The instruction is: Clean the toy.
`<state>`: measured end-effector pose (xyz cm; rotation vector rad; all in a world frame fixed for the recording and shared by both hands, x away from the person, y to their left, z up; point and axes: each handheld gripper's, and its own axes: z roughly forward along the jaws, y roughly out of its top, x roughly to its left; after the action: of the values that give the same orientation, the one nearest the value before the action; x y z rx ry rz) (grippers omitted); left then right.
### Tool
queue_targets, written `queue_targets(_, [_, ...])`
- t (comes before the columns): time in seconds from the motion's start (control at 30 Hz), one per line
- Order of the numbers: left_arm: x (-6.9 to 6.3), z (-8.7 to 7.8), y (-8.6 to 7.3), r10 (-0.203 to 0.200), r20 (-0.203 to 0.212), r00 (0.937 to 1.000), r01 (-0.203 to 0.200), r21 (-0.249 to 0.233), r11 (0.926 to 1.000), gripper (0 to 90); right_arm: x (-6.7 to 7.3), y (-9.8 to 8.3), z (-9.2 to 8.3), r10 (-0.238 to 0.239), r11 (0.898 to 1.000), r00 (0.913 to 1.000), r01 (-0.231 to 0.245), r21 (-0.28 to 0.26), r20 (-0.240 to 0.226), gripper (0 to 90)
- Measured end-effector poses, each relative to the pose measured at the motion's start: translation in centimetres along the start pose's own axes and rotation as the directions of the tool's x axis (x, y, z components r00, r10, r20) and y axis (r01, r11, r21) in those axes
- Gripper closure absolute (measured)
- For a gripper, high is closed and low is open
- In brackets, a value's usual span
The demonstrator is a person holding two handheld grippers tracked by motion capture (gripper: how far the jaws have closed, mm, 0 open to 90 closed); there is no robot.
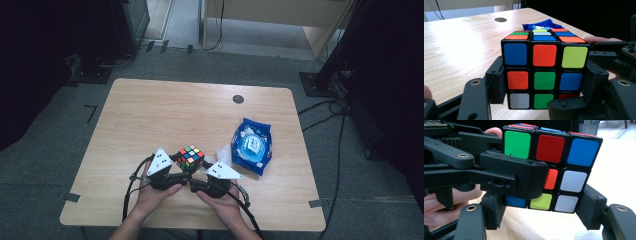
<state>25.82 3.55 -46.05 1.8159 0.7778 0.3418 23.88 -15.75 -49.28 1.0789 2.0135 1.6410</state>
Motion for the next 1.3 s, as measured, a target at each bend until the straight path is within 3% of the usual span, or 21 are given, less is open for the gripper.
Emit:
queue_targets(0.2, [0.0,0.2,0.1,0.0,0.008,1.0,0.0,0.031,0.9995,33.9,-0.2,-0.2,0.0,-0.047,0.999,0.9989,0.047,0.014,0.0,33.8])
queue_targets(0.27, [0.1,0.2,0.1,-0.008,0.012,0.9999,0.008,0.031,0.9995,33.4,-0.1,-0.3,-0.1,-0.099,0.995,0.9949,0.099,0.019,0.017,33.8])
queue_targets(0.3, [0.1,0.2,0.1,-0.014,0.013,0.9998,0.014,0.03,0.9995,33.0,0.1,-0.4,-0.1,-0.152,0.988,0.9879,0.151,0.029,0.031,33.8])
queue_targets(0.37, [0.2,0.2,0.2,-0.008,0.021,0.9997,0.008,0.036,0.9993,32.9,0.6,-0.7,0.0,-0.264,0.964,0.9631,0.262,0.054,0.05,33.8])
queue_targets(0.4, [0.2,0.1,0.2,0.002,0.023,0.9997,-0.002,0.038,0.9993,33.2,0.8,-0.7,0.0,-0.286,0.958,0.9566,0.282,0.059,0.059,33.8])
queue_targets(0.5, [0.1,0.1,0.2,0.018,0.018,0.9997,-0.019,0.051,0.9985,33.5,0.9,-0.7,0.0,-0.307,0.951,0.9481,0.303,0.062,0.083,34.5])
queue_targets(0.67, [0.3,0.0,0.3,0.01,0.045,0.9989,-0.012,0.053,0.9985,33.9,0.9,-0.6,-0.1,-0.384,0.923,0.9176,0.379,0.072,0.101,34.5])
queue_targets(0.73, [0.4,0.0,0.3,0.002,0.056,0.9984,-0.005,0.057,0.9984,33.9,1.0,-0.5,-0.2,-0.426,0.904,0.8977,0.419,0.08,0.112,34.5])
queue_targets(0.77, [0.5,0.0,0.3,-0.002,0.062,0.9981,-0.002,0.062,0.9981,33.9,1.0,-0.4,-0.3,-0.459,0.888,0.8809,0.451,0.092,0.116,34.5])
queue_targets(0.8, [0.7,0.0,0.3,-0.011,0.073,0.9973,0.005,0.075,0.9972,33.9,1.0,-0.4,-0.3,-0.476,0.879,0.8716,0.468,0.096,0.116,34.5])
queue_targets(0.83, [0.8,0.0,0.3,-0.015,0.078,0.9969,0.009,0.082,0.9966,33.9,0.9,-0.4,-0.3,-0.506,0.862,0.8541,0.497,0.103,0.119,34.6])
queue_targets(0.9, [1.0,0.2,0.3,-0.029,0.088,0.9957,0.02,0.102,0.9945,33.9,0.8,-0.5,-0.3,-0.534,0.845,0.8375,0.523,0.113,0.115,34.5])
queue_targets(0.97, [1.0,0.3,0.2,-0.029,0.091,0.9955,0.018,0.11,0.9937,33.9,0.8,-0.6,-0.3,-0.549,0.835,0.8277,0.537,0.122,0.116,34.5])
queue_targets(1.0, [0.9,0.2,0.2,-0.019,0.085,0.9962,0.01,0.103,0.9946,34.0,0.8,-0.6,-0.3,-0.553,0.832,0.8251,0.54,0.122,0.117,34.4])
queue_targets(1.07, [0.7,0.1,0.2,-0.002,0.058,0.9983,-0.004,0.092,0.9958,34.1,0.6,-0.7,-0.3,-0.55,0.835,0.8286,0.539,0.112,0.107,33.7])
queue_targets(1.13, [1.3,-0.3,0.3,-0.02,0.025,0.9995,0.018,0.065,0.9977,34.2,0.0,-0.6,-0.3,-0.524,0.85,0.8453,0.511,0.13,0.102,28.1])
queue_targets(1.17, [1.5,-0.5,0.3,-0.027,0.013,0.9996,0.026,0.053,0.9983,34.2,-0.6,-0.6,-0.4,-0.503,0.86,0.8588,0.487,0.15,0.096,26.9])
queue_targets(1.2, [1.7,-0.7,0.3,-0.029,0.0,0.9996,0.029,0.048,0.9984,34.2,-0.9,-0.6,-0.5,-0.495,0.865,0.8629,0.477,0.157,0.102,29.4])
queue_targets(1.23, [1.9,-0.8,0.3,-0.03,-0.015,0.9994,0.031,0.039,0.9988,34.2,-1.3,-0.6,-0.7,-0.494,0.865,0.8611,0.474,0.162,0.119,30.4])
queue_targets(1.27, [2.2,-1.1,0.2,-0.032,-0.035,0.9989,0.033,0.024,0.9992,34.2,-1.7,-0.6,-0.9,-0.481,0.873,0.8663,0.459,0.165,0.134,32.0])
queue_targets(1.3, [2.4,-1.3,0.2,-0.04,-0.044,0.9982,0.04,0.009,0.9991,34.2,-2.3,-0.1,-1.4,-0.425,0.902,0.8926,0.403,0.157,0.151,36.1])
